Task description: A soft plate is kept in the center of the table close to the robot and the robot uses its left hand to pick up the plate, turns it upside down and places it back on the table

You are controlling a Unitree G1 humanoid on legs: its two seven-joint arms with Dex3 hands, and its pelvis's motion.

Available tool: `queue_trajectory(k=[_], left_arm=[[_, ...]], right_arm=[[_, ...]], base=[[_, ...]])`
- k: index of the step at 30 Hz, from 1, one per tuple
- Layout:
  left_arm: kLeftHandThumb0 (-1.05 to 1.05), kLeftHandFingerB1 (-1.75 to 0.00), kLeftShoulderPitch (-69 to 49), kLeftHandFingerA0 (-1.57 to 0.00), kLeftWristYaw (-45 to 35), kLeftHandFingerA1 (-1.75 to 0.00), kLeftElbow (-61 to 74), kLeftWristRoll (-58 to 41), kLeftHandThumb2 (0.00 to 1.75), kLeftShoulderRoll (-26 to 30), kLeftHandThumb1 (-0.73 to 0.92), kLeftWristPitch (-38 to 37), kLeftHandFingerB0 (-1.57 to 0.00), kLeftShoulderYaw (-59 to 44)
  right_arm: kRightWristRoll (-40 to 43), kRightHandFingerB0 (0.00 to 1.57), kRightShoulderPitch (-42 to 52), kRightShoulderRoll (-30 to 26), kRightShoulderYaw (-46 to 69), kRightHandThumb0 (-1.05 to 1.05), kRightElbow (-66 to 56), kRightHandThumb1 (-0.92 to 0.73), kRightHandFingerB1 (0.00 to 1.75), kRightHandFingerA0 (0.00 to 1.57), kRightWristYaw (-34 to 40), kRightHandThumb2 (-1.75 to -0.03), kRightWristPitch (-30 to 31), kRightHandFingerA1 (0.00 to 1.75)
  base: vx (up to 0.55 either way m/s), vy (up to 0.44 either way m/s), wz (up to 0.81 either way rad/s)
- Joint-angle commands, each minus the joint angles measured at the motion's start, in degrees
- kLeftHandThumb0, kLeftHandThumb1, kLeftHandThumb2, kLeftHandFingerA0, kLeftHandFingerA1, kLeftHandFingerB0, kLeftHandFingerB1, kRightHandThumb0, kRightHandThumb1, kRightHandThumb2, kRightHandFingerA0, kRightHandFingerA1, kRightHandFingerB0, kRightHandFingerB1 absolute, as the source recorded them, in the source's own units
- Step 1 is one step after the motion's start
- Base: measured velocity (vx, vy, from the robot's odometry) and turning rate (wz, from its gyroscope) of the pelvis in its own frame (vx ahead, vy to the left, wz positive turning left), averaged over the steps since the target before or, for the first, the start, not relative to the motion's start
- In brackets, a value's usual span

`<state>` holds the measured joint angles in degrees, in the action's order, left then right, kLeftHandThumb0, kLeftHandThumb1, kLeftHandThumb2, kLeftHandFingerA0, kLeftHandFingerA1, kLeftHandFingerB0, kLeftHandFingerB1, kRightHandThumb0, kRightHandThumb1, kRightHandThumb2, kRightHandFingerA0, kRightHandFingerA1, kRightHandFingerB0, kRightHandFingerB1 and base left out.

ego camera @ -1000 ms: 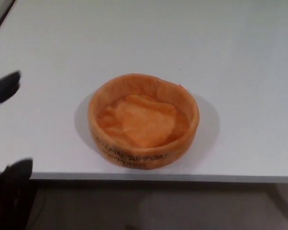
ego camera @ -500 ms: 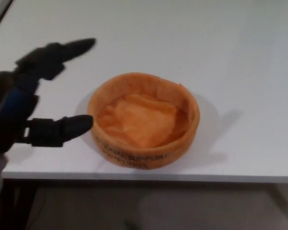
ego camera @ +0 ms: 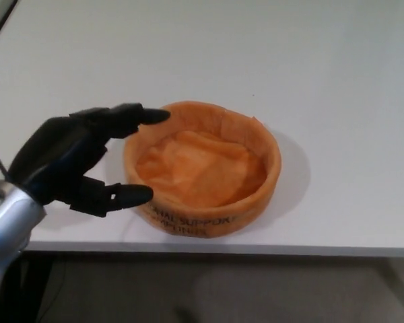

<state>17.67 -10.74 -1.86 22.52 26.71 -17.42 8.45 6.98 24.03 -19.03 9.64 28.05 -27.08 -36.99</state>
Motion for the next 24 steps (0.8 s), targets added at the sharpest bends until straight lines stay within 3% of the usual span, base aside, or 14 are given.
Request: queue_trajectory(k=[1,2,6,7,12,13,14,15,16,17,19,20,23,24], left_arm=[[-0.93,-0.36,2.5,-0.41,0.5,-0.43,-4.8,7.2,0.72,0.4,0.64,0.0,-0.32,5.0],[-0.93,-0.36,2.8,-0.41,0.7,-0.42,-5.7,8.5,0.70,0.4,0.65,-0.3,-0.33,6.3],[-0.92,-0.37,3.6,-0.43,2.4,-0.42,-7.7,11.5,0.69,0.1,0.63,-1.3,-0.35,9.7],[-0.94,-0.37,4.1,-0.43,3.2,-0.43,-8.6,13.3,0.73,-0.4,0.62,-1.6,-0.35,11.4],[-0.93,-0.36,5.1,-0.41,2.9,-0.41,-9.8,17.1,0.70,-0.6,0.65,-1.1,-0.33,16.2],[-0.93,-0.36,5.4,-0.41,3.4,-0.41,-10.4,17.8,0.70,-0.6,0.65,-1.6,-0.33,17.1],[-0.93,-0.36,5.7,-0.42,4.0,-0.42,-11.1,18.6,0.70,-0.6,0.65,-2.2,-0.34,17.9],[-0.93,-0.36,6.0,-0.42,4.5,-0.42,-11.7,19.1,0.70,-0.6,0.65,-2.6,-0.34,18.5],[-0.92,-0.36,6.4,-0.43,5.2,-0.42,-12.5,20.0,0.70,-0.6,0.65,-2.9,-0.34,19.4],[-0.92,-0.35,6.9,-0.40,4.8,-0.40,-12.7,21.5,0.71,-0.4,0.64,-2.6,-0.31,20.5],[-0.90,-0.36,7.8,-0.42,4.5,-0.41,-12.9,23.7,0.71,0.1,0.63,-2.5,-0.33,22.4],[-0.90,-0.37,8.1,-0.42,4.9,-0.42,-13.3,24.3,0.72,0.4,0.62,-2.8,-0.33,23.1],[-0.92,-0.37,9.4,-0.42,6.1,-0.42,-14.6,27.6,0.75,1.9,0.61,-4.0,-0.33,25.5],[-0.87,-0.33,9.9,-0.45,6.4,-0.37,-15.1,28.6,0.63,2.5,0.74,-4.3,-0.36,26.2]], right_arm=[[-0.5,0.29,0.0,-1.3,0.5,-0.65,0.1,-0.88,0.31,0.49,0.3,-0.67,-1.1,0.47],[-0.4,0.21,-0.1,-1.4,0.5,-0.67,0.4,-0.72,0.46,0.43,0.1,-1.04,-1.2,0.58],[0.8,0.21,0.2,-1.4,0.5,-0.64,-0.2,-0.70,0.46,0.43,-0.6,-1.04,-0.5,0.59],[1.1,0.31,0.0,-1.3,0.6,-0.65,-0.2,-0.86,0.31,0.49,-0.7,-0.67,-0.2,0.46],[-0.5,0.30,0.0,-1.0,0.0,-0.67,0.4,-0.88,0.30,0.49,0.1,-0.66,-1.0,0.46],[-0.3,0.22,-0.1,-0.9,-0.1,-0.66,0.4,-0.71,0.46,0.43,-0.1,-1.04,-1.1,0.59],[-0.2,0.30,-0.1,-0.9,-0.1,-0.67,0.2,-0.87,0.31,0.48,-0.1,-0.66,-0.9,0.46],[-0.1,0.30,0.1,-0.9,0.0,-0.67,-0.1,-0.87,0.31,0.48,-0.1,-0.66,-0.7,0.46],[-0.2,0.23,0.0,-0.9,0.0,-0.67,-0.2,-0.70,0.47,0.42,0.1,-1.03,-0.8,0.58],[-0.1,0.31,-0.1,-0.8,0.1,-0.65,0.0,-0.88,0.31,0.49,0.1,-0.67,-1.2,0.48],[0.2,0.32,-0.2,-0.8,0.1,-0.65,-0.1,-0.88,0.31,0.50,-0.1,-0.67,-1.2,0.48],[0.4,0.25,-0.1,-0.8,0.1,-0.68,-0.5,-0.72,0.47,0.45,-0.2,-1.04,-0.7,0.59],[0.4,0.31,0.1,-0.9,0.0,-0.66,-1.0,-0.88,0.31,0.49,-0.3,-0.67,-0.3,0.47],[0.8,0.24,0.0,-0.9,0.1,-0.65,-0.8,-0.70,0.47,0.42,-0.7,-1.03,-0.5,0.58]], base=[[0.00,0.000,0.00],[0.00,0.000,0.00],[0.00,0.000,0.00],[0.00,0.000,0.00],[0.00,0.000,0.00],[0.00,0.000,0.00],[0.00,0.000,0.00],[0.00,0.000,0.00],[0.00,0.000,0.00],[0.00,0.000,0.00],[0.00,0.000,0.00],[0.00,0.000,0.00],[0.00,0.000,0.00],[0.00,0.000,0.00]])
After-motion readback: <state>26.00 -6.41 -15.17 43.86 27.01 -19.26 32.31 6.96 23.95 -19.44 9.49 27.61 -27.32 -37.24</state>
